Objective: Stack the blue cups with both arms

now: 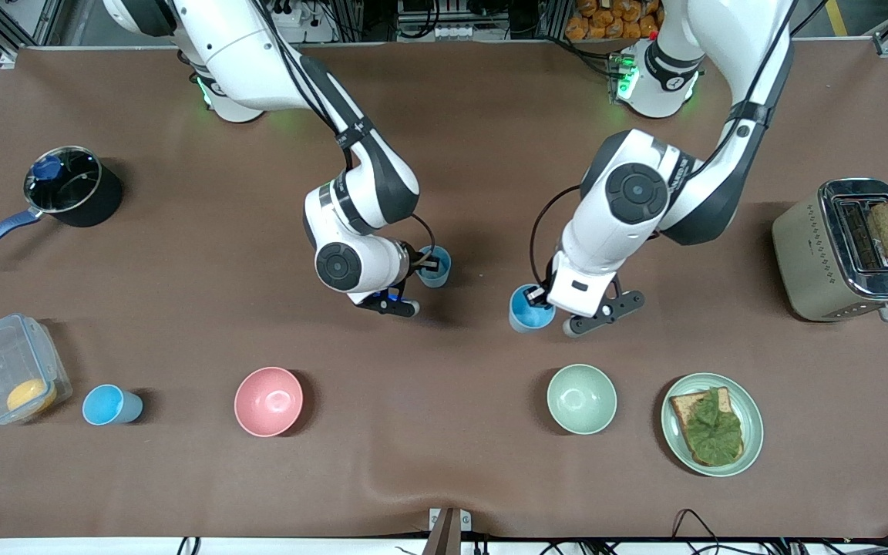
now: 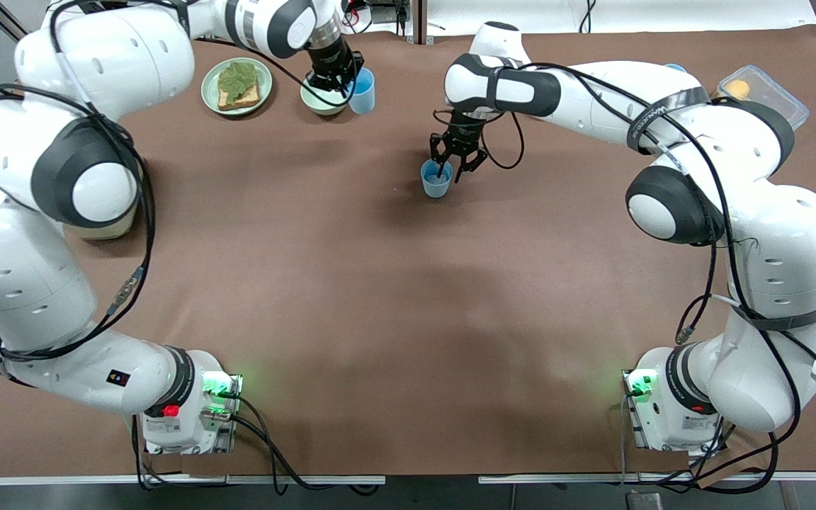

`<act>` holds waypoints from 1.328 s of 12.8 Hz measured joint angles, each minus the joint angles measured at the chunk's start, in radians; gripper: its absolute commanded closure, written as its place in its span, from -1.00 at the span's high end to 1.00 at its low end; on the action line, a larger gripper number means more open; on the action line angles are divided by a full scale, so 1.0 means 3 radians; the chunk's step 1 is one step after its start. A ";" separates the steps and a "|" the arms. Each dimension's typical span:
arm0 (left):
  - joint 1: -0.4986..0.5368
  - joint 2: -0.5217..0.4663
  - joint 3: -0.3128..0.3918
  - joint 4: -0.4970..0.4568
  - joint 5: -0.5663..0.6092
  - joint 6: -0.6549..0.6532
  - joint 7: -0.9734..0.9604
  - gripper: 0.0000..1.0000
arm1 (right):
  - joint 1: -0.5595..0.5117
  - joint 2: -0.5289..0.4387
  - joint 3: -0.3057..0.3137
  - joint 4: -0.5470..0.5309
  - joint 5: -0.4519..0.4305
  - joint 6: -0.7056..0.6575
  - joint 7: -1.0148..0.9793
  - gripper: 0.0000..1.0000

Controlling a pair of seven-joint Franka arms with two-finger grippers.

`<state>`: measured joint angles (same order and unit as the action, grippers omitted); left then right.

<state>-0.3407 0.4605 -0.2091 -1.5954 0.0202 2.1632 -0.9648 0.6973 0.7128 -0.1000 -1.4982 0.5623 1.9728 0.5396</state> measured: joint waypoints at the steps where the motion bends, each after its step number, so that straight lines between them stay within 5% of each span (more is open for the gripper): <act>1: -0.0012 0.0035 0.0000 0.0043 0.0000 0.0000 -0.0051 -1.00 | 0.0000 -0.0002 -0.0008 0.0053 0.0000 -0.0016 0.0000 1.00; 6: -0.0262 0.0061 -0.0001 0.0147 0.0000 0.0000 -0.0538 -1.00 | -0.0352 -0.0068 -0.0147 0.0510 -0.0030 -0.1043 -0.0017 1.00; 8: -0.0411 0.0068 -0.0003 0.0168 0.0000 -0.0003 -0.0692 -1.00 | -0.0562 -0.0190 -0.0182 0.0597 -0.0263 -0.1278 -0.0057 1.00; 17: -0.0964 0.0293 0.0024 0.0271 0.0245 0.0040 -0.1311 -1.00 | -0.1385 -0.0661 -0.0235 0.0326 -0.1178 -0.1696 -0.1153 1.00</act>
<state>-0.6299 0.5483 -0.2019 -1.5142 0.0937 2.1753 -1.3579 0.2819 0.5145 -0.1706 -1.4004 0.2088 1.4641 0.1937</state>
